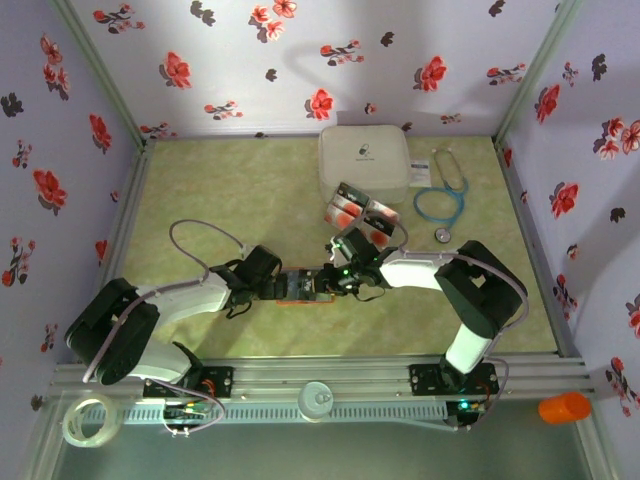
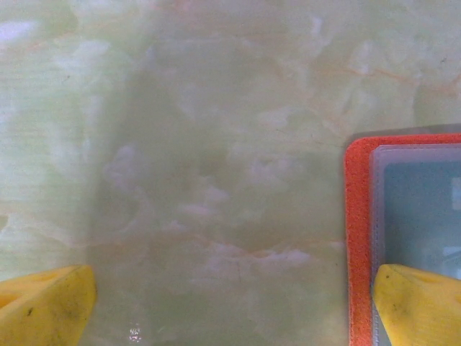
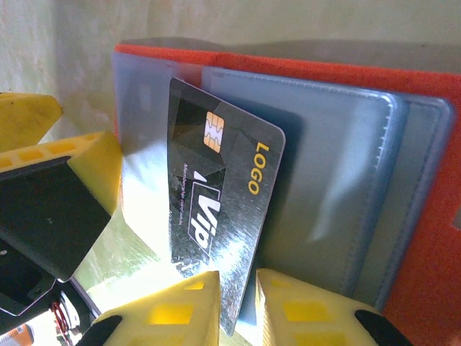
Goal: Put the credit cards into the card holder
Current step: Insert the credit card into the card slot.
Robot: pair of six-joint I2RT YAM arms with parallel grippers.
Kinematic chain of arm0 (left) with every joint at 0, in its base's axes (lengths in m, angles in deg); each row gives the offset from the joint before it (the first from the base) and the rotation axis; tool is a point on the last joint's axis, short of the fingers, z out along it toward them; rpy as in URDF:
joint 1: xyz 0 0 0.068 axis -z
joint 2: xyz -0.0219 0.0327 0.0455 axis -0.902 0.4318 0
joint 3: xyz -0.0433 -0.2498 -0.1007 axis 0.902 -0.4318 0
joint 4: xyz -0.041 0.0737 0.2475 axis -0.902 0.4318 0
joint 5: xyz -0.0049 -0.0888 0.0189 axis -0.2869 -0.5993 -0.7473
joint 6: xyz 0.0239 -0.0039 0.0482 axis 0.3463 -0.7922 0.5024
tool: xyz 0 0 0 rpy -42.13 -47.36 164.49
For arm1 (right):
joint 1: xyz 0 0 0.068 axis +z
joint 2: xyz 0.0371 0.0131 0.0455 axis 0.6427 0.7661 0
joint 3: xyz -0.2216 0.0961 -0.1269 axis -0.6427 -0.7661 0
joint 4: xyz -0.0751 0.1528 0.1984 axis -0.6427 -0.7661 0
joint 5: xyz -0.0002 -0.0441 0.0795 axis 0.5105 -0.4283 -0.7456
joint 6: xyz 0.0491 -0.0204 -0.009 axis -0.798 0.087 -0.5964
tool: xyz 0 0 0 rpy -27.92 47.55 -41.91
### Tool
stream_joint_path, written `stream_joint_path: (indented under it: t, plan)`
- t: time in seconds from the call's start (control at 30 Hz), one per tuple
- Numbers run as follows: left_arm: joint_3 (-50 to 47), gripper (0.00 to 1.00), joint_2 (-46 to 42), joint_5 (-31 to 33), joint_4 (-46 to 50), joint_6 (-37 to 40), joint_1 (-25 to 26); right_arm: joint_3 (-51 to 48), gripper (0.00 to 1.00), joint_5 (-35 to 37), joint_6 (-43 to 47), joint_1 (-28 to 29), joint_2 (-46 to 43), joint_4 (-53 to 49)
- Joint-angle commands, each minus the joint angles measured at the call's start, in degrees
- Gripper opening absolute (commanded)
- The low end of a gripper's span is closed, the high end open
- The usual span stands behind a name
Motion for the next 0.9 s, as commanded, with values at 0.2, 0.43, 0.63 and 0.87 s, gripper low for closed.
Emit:
stream_joint_path:
  t: [0.2, 0.43, 0.63, 0.87]
  plan:
    - [-2.1, 1.00, 2.2, -0.5, -0.4, -0.1, 0.4, 0.7, 0.27, 0.1, -1.0, -0.3, 0.5, 1.0]
    - [-2.2, 1.00, 2.1, -0.5, -0.5, -0.2, 0.3, -0.1, 0.31, 0.1, -2.3, -0.6, 0.9, 2.9]
    - [-2.1, 1.00, 2.2, -0.5, -0.6, -0.2, 0.4, -0.1, 0.33, 0.3, -2.8, -0.7, 1.6, 3.4]
    - [-2.1, 1.00, 2.3, -0.5, -0.6, -0.2, 0.4, -0.1, 0.33, 0.0, -3.6, -0.8, 2.4, 4.8]
